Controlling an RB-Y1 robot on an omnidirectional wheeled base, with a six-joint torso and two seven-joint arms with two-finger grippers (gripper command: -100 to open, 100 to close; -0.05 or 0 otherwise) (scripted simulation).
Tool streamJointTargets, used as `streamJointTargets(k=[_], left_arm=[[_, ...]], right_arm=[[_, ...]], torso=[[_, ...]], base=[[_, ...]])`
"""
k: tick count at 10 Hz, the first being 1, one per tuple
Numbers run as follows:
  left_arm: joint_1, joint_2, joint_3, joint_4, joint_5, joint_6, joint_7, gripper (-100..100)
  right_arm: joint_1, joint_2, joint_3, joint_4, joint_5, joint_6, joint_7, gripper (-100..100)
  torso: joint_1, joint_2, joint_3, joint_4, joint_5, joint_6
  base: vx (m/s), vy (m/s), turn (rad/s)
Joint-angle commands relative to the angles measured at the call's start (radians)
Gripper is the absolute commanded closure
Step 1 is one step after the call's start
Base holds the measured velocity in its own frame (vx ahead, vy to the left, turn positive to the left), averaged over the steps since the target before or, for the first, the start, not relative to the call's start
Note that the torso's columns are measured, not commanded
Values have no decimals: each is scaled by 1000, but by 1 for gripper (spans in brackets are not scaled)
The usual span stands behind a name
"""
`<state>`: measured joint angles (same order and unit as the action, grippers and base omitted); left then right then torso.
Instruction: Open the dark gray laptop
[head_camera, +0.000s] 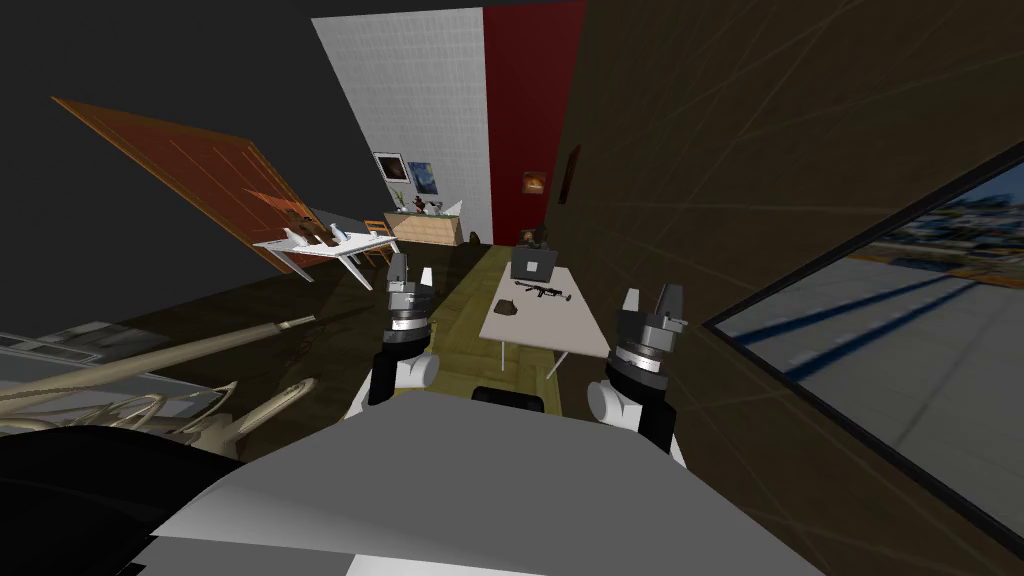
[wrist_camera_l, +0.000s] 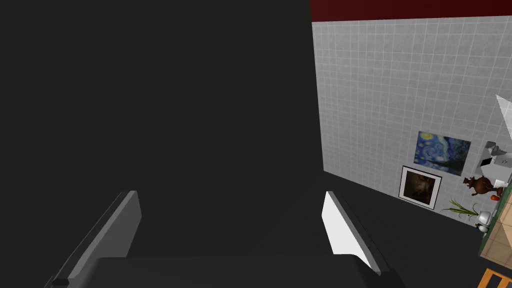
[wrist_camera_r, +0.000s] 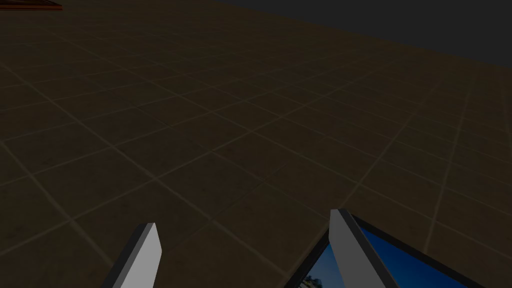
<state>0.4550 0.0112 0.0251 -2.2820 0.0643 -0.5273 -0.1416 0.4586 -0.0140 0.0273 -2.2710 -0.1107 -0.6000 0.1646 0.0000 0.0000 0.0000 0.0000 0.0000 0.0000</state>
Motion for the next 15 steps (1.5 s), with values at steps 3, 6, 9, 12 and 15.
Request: streamJointTargets(k=[3, 6, 9, 12, 15], left_arm=[[0, 0, 0, 0, 0, 0, 0, 0], [0, 0, 0, 0, 0, 0, 0, 0], [0, 0, 0, 0, 0, 0, 0, 0], [0, 0, 0, 0, 0, 0, 0, 0], [0, 0, 0, 0, 0, 0, 0, 0]], right_arm=[[0, 0, 0, 0, 0, 0, 0, 0], [0, 0, 0, 0, 0, 0, 0, 0], [0, 0, 0, 0, 0, 0, 0, 0], [22, -72, -9, -9, 29, -20, 16, -100], [57, -132, -26, -22, 73, -49, 42, -100]], torso=[[0, 175, -351, 176, 0, 0], [0, 396, -792, 396, 0, 0], [0, 618, -1234, 617, 0, 0], [4, 735, -1470, 734, 1, 0], [4, 738, -1476, 738, 1, 0]], base=[[0, 0, 0], [0, 0, 0], [0, 0, 0], [9, 92, -59], [11, 215, -92]])
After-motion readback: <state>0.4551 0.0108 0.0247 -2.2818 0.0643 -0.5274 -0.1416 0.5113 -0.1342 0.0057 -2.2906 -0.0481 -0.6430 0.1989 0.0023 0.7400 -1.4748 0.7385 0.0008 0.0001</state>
